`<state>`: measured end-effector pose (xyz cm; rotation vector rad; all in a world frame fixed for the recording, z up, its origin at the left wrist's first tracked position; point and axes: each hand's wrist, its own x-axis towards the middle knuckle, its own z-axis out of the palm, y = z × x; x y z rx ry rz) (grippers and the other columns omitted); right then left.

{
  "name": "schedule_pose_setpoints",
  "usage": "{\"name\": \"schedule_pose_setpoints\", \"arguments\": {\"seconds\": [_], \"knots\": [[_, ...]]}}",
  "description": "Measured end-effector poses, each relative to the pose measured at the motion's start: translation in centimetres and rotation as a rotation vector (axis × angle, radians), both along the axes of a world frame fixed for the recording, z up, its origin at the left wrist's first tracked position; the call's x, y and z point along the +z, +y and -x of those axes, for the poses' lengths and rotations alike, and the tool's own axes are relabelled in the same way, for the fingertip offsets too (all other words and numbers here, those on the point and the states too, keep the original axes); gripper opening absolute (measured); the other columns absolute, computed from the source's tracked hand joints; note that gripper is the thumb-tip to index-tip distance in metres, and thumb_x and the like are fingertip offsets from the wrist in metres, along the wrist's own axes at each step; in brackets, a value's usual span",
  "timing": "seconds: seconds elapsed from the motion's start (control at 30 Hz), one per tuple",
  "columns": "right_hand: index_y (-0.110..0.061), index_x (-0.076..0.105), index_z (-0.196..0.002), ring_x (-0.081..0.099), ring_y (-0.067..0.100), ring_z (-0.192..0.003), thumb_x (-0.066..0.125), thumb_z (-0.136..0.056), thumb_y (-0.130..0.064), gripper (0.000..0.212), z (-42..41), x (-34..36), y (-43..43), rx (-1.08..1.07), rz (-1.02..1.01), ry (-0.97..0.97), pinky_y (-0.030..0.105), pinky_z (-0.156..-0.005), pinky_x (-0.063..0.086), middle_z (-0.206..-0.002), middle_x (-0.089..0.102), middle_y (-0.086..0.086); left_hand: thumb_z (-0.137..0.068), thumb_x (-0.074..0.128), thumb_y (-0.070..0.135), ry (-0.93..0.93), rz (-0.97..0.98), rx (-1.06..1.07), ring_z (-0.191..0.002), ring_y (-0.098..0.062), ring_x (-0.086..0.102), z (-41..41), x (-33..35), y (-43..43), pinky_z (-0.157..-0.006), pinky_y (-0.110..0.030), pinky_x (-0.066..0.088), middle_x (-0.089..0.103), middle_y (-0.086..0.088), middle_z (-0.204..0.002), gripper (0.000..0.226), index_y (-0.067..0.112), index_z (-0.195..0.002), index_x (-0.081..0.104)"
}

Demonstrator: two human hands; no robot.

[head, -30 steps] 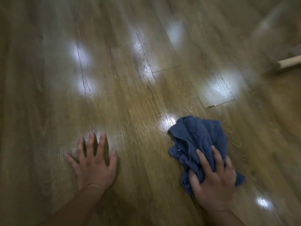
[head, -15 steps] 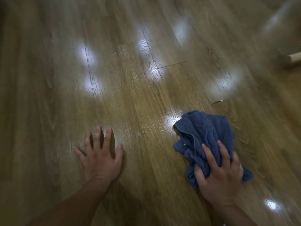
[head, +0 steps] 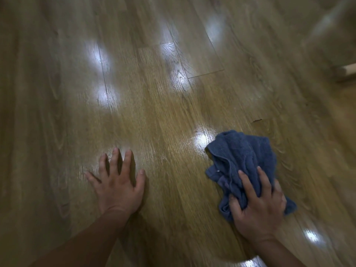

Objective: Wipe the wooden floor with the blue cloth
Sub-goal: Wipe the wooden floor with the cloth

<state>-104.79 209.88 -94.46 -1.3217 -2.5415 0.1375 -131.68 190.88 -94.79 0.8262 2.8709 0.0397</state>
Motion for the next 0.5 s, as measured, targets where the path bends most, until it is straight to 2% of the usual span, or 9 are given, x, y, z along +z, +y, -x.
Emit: {"name": "schedule_pose_setpoints", "arguments": {"seconds": [0.13, 0.23, 0.33, 0.4, 0.43, 0.5], "knots": [[-0.034, 0.053, -0.136, 0.042, 0.048, -0.129, 0.054, -0.076, -0.049, 0.061, 0.1, 0.0, 0.1, 0.002, -0.006, 0.024, 0.063, -0.095, 0.039, -0.149, 0.048, 0.009, -0.09, 0.028, 0.067, -0.001, -0.049, 0.019, -0.149, -0.03, 0.015, 0.5, -0.1, 0.1, -0.116, -0.07, 0.004, 0.027, -0.003, -0.161, 0.068, 0.035, -0.15, 0.033], [-0.03, 0.059, -0.134, 0.043, 0.047, -0.128, 0.056, -0.077, -0.048, 0.06, 0.1, 0.2, 0.1, 0.009, -0.005, 0.028, 0.063, -0.096, 0.04, -0.148, 0.049, 0.009, -0.087, 0.023, 0.076, -0.081, -0.078, 0.072, -0.152, -0.028, 0.008, -1.6, 0.9, -0.9, -0.117, -0.069, 0.003, 0.018, -0.001, -0.164, 0.075, 0.039, -0.152, 0.027], [-0.032, 0.059, -0.135, 0.04, 0.047, -0.131, 0.052, -0.079, -0.05, 0.059, 0.1, 0.8, -0.3, -0.014, 0.029, 0.003, 0.062, -0.102, 0.036, -0.15, 0.046, 0.008, -0.066, 0.017, 0.1, -0.283, 0.076, 0.146, -0.151, -0.034, -0.017, -9.0, 2.1, -3.9, -0.109, -0.076, -0.002, -0.016, 0.003, -0.166, 0.104, 0.05, -0.151, -0.014], [-0.035, 0.055, -0.138, 0.034, 0.046, -0.135, 0.046, -0.08, -0.053, 0.061, 0.1, 1.6, -0.4, -0.019, 0.083, -0.063, 0.061, -0.109, 0.029, -0.154, 0.041, 0.005, -0.044, 0.036, 0.106, -0.53, 0.24, 0.227, -0.141, -0.044, -0.037, -15.8, 3.8, -6.3, -0.103, -0.082, 0.002, -0.046, 0.004, -0.153, 0.132, 0.05, -0.137, -0.041], [-0.037, 0.052, -0.14, 0.031, 0.046, -0.137, 0.042, -0.081, -0.056, 0.063, 0.1, 2.0, -0.4, -0.009, 0.119, -0.112, 0.06, -0.111, 0.025, -0.157, 0.037, 0.004, -0.038, 0.054, 0.1, -0.659, 0.312, 0.272, -0.134, -0.048, -0.044, -18.9, 4.8, -7.4, -0.1, -0.084, 0.006, -0.057, 0.003, -0.144, 0.147, 0.05, -0.129, -0.049], [-0.042, 0.043, -0.144, 0.023, 0.046, -0.141, 0.035, -0.08, -0.06, 0.068, 0.0, 2.5, 0.1, 0.037, 0.203, -0.206, 0.059, -0.115, 0.018, -0.16, 0.028, 0.001, -0.034, 0.083, 0.078, -0.818, 0.39, 0.321, -0.121, -0.052, -0.054, -24.0, 6.0, -9.2, -0.097, -0.087, 0.01, -0.068, 0.0, -0.13, 0.165, 0.049, -0.12, -0.056]]}}
